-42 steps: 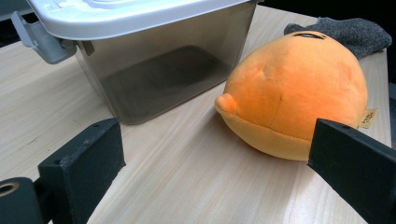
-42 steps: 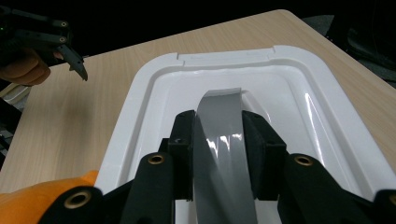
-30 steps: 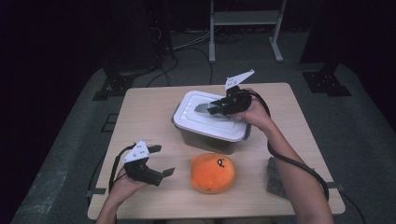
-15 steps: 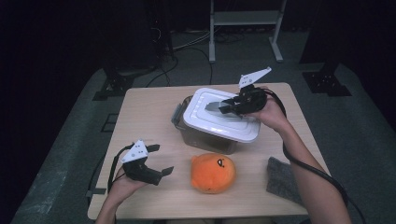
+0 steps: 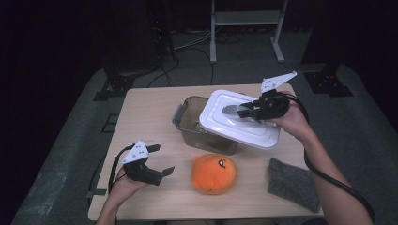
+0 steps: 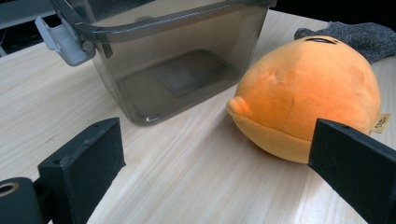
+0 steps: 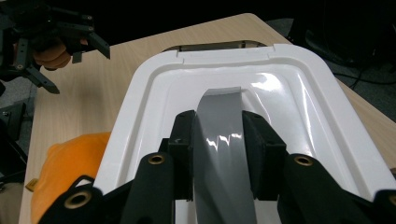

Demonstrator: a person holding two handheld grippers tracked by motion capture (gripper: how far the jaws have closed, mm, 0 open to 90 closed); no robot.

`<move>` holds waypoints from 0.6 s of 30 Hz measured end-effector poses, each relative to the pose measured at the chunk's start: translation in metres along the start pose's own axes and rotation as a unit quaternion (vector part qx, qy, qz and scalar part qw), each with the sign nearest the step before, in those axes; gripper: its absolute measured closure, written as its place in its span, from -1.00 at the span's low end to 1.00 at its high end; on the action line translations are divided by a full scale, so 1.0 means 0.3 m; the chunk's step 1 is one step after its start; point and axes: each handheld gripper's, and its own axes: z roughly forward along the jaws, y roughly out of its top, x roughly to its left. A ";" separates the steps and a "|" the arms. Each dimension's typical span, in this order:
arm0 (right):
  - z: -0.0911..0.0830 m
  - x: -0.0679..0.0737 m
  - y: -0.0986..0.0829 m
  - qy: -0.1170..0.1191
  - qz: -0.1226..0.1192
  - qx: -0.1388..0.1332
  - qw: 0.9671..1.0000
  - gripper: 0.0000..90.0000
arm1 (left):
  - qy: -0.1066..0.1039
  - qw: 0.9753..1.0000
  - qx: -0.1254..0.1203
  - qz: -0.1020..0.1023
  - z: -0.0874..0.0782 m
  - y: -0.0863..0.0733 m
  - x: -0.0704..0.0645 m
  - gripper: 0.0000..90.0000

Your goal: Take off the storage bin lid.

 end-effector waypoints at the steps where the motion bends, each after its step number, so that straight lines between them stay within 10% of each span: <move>1: -0.011 0.003 -0.005 -0.002 -0.001 -0.003 1.000 0.46 | -0.001 1.000 0.000 0.000 0.001 0.000 0.000 -0.94; 18: -0.171 0.028 -0.149 -0.018 0.026 -0.017 0.999 0.46 | -0.006 1.000 0.000 -0.003 0.014 -0.005 -0.003 -0.94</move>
